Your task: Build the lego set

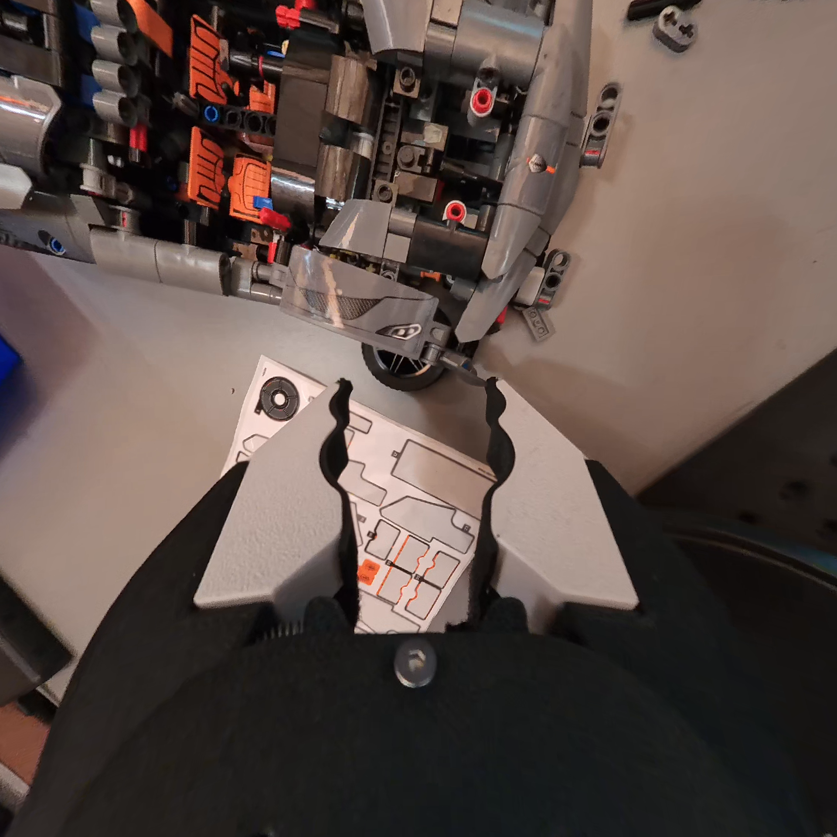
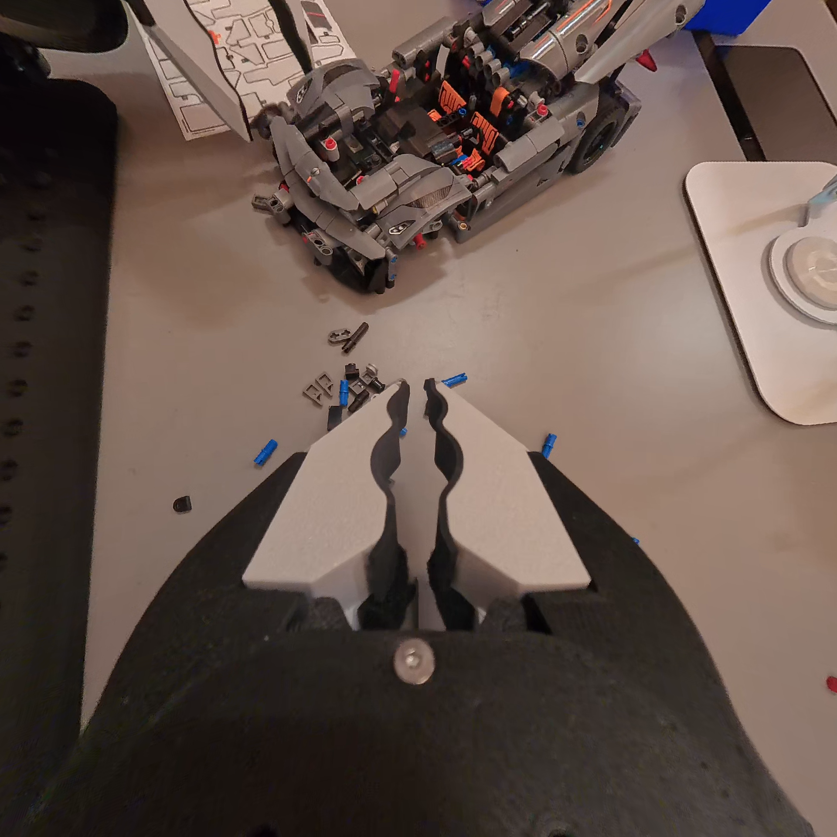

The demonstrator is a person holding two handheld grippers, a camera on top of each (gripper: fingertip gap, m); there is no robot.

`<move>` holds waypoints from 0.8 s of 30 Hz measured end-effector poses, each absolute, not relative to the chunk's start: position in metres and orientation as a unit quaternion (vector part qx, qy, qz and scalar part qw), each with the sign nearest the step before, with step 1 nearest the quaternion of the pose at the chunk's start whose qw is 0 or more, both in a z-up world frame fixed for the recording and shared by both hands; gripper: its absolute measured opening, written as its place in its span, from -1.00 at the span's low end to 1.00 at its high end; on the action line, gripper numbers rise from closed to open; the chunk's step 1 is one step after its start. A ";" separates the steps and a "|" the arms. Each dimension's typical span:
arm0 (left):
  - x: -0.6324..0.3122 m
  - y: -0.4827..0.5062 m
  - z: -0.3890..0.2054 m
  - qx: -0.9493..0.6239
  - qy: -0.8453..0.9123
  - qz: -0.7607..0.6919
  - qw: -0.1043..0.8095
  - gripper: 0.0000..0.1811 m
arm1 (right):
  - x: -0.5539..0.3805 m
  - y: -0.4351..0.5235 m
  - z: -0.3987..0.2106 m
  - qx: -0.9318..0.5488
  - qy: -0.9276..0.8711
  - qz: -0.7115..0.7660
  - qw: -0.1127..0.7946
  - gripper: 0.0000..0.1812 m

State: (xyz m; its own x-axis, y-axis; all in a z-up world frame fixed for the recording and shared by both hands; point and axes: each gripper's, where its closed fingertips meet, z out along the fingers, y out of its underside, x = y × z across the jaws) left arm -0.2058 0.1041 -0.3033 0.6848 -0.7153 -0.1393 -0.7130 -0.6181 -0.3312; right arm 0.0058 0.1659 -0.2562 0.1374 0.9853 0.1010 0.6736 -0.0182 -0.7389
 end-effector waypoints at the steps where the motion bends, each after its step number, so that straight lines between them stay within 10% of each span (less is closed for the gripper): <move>1: -0.207 0.104 -0.303 -0.900 0.394 -0.005 0.184 -0.36 | 0.006 0.166 -0.256 -0.675 -0.615 0.232 0.336 -0.93; 24: -0.212 0.106 -0.300 -0.901 0.380 -0.023 0.206 -0.38 | 0.002 0.164 -0.259 -0.671 -0.622 0.233 0.330 -0.93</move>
State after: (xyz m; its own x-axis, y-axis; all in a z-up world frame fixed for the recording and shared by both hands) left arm -0.2121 0.1058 -0.3003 0.7104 -0.6944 -0.1144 -0.6750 -0.6264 -0.3898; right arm 0.0025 0.1639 -0.2592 0.1182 0.9882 0.0971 0.6803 -0.0094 -0.7329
